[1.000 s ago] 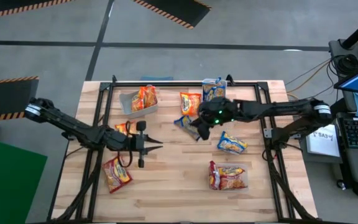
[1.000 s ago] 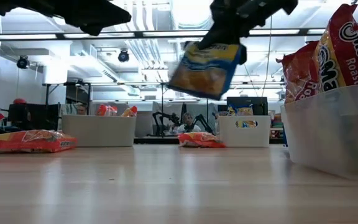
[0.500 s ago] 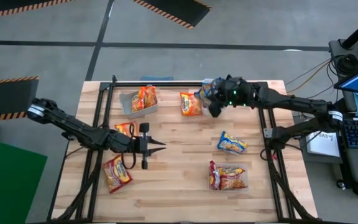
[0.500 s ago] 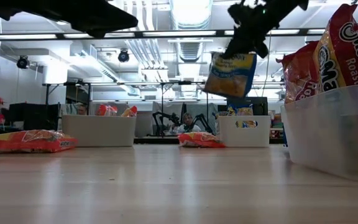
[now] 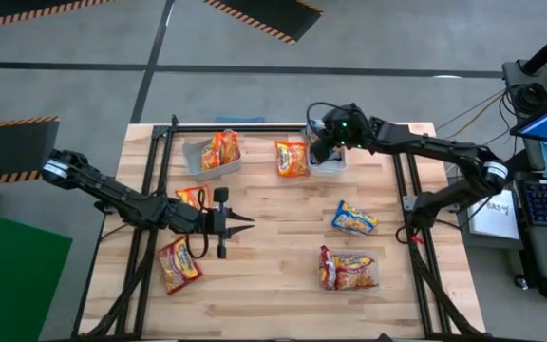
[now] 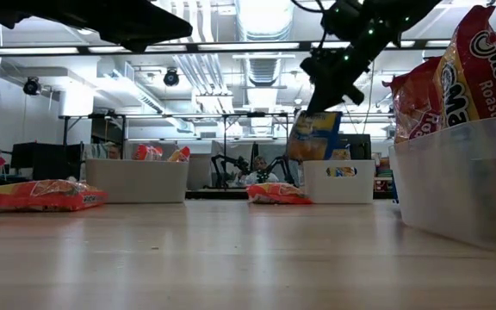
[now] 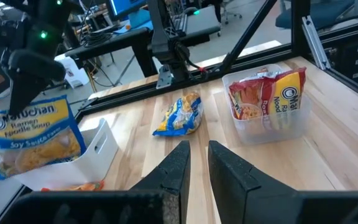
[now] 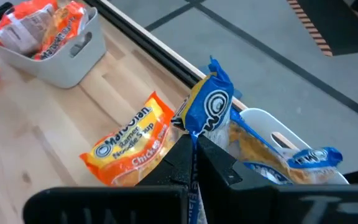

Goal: Sort Maruchan noodles
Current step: Put the blue noodle pack into the white bin

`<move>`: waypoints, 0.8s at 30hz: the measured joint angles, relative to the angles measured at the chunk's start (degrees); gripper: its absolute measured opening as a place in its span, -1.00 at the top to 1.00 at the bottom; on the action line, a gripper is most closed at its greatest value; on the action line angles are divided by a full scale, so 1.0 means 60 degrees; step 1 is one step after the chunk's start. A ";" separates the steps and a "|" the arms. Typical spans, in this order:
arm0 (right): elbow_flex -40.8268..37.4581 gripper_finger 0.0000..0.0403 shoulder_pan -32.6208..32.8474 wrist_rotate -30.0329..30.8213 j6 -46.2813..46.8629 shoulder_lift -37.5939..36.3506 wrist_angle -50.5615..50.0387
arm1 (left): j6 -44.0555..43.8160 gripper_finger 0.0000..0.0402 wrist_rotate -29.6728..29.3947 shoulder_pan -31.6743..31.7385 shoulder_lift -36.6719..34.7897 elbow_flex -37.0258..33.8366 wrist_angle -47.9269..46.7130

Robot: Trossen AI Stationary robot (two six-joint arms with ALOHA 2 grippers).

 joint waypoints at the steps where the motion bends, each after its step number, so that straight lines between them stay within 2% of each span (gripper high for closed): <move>1: 0.0000 0.96 -0.0003 0.0004 -0.0041 0.0073 0.0068 | -0.0001 0.80 0.0000 0.0000 0.0000 0.0000 0.0000; 9: 0.0004 0.96 0.0000 0.0737 0.0037 0.0619 -0.0859 | -0.0084 0.80 0.0000 0.0000 -0.0002 0.0000 -0.0087; 16: 0.0004 0.95 0.0000 0.0854 -0.0249 0.0698 -0.1313 | -0.0157 0.80 0.0000 0.0000 -0.0004 0.0000 -0.0102; 24: 0.0265 0.81 0.0000 0.1664 -0.0225 0.0600 -0.3216 | -0.0176 0.80 0.0004 0.0000 -0.0004 0.0000 -0.0102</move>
